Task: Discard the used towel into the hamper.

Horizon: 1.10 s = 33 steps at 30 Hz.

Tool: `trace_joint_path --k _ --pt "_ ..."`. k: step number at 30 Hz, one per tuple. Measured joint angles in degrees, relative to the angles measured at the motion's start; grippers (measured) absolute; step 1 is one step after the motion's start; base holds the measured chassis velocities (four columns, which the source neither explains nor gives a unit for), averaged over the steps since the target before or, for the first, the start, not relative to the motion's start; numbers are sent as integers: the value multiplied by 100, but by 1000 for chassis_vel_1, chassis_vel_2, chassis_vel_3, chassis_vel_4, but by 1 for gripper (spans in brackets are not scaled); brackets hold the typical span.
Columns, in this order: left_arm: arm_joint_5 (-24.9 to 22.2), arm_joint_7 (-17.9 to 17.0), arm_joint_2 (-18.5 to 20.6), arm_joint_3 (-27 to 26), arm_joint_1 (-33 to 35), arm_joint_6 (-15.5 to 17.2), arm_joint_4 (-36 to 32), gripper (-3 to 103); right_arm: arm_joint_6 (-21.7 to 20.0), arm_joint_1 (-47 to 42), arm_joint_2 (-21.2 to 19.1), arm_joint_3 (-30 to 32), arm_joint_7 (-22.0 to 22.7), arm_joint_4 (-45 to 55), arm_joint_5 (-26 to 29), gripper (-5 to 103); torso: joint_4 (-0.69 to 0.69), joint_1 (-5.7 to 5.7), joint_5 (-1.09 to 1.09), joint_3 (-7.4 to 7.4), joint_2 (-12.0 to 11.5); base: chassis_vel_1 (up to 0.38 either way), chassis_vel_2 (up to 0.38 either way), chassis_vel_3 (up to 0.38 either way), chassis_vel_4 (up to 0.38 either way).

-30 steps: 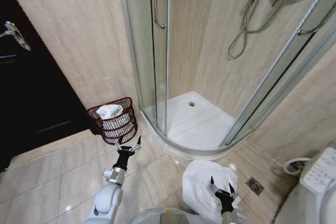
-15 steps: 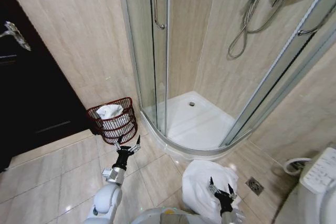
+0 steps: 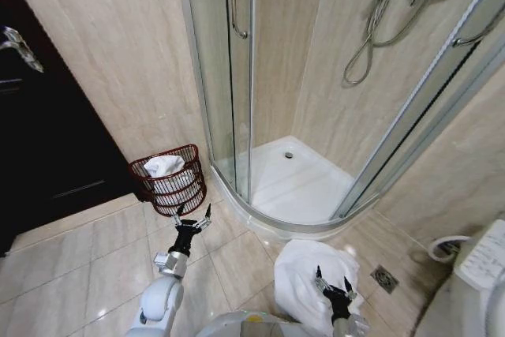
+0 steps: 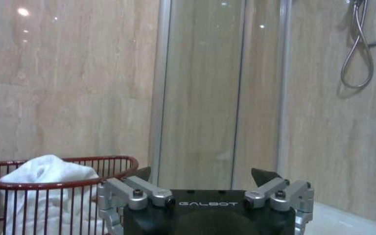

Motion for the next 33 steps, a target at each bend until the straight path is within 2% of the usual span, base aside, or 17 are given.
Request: trace_joint_path --k 23,33 --pt "9 -2 34 12 -15 -5 96 100 -125 88 23 -35 -114 -190 -9 100 0 -188 0 -385 -575 0 0 0 0" --pt "0 1 53 6 -31 -29 160 100 -325 204 46 -50 -198 -308 7 100 0 -256 0 -560 -818 0 0 0 0"
